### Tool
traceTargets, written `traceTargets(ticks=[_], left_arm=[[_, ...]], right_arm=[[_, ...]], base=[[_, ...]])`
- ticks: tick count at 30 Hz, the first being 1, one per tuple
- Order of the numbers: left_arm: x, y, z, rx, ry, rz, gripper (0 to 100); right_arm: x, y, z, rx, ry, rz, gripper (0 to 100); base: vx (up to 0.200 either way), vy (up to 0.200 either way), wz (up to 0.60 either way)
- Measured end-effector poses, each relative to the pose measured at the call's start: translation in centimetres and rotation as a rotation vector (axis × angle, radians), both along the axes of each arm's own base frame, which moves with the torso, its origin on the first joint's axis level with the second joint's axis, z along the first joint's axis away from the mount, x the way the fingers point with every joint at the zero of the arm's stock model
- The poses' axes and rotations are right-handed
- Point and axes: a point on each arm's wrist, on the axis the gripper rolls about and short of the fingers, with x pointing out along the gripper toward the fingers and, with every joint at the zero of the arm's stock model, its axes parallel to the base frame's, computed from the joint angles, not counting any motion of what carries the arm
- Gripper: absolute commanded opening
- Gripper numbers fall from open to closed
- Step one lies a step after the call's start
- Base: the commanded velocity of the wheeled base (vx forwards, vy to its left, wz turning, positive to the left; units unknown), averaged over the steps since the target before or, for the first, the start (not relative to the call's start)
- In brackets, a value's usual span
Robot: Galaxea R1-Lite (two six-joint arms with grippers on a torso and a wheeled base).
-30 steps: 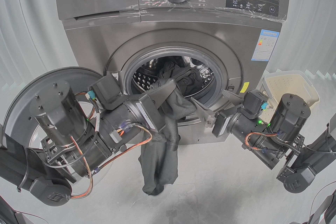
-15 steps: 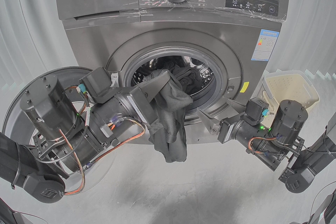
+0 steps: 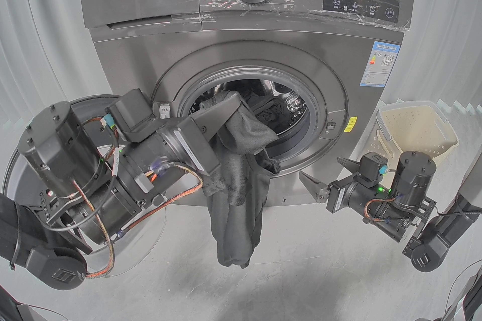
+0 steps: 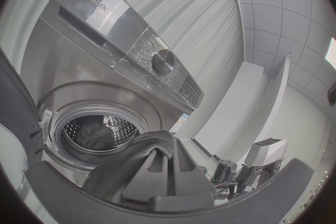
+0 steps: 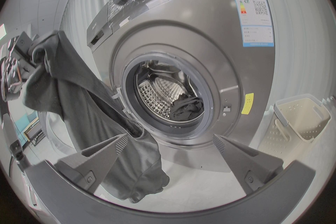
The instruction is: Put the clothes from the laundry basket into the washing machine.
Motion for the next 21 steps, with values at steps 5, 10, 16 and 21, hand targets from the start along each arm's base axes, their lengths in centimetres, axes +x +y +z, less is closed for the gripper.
traceTargets(ticks=[5, 10, 16, 21], left_arm=[[-0.1, 0.0, 0.2, -0.004, -0.007, -0.008, 0], [-0.3, 0.2, 0.4, -0.007, -0.012, -0.013, 0], [-0.5, 0.4, 0.3, -0.003, -0.007, -0.014, 0], [-0.6, 0.4, 0.5, -0.008, -0.012, -0.018, 0]], right_arm=[[0.3, -0.1, -1.2, -0.017, 0.022, 0.012, 100], [0.6, 0.1, -2.5, -0.042, 0.046, 0.016, 100], [0.8, -0.3, -3.7, -0.072, 0.089, -0.008, 100], [1.2, -1.0, -4.6, -0.095, 0.112, -0.028, 100]], base=[[0.0, 0.0, 0.0], [0.0, 0.0, 0.0], [0.0, 0.0, 0.0], [0.0, 0.0, 0.0]])
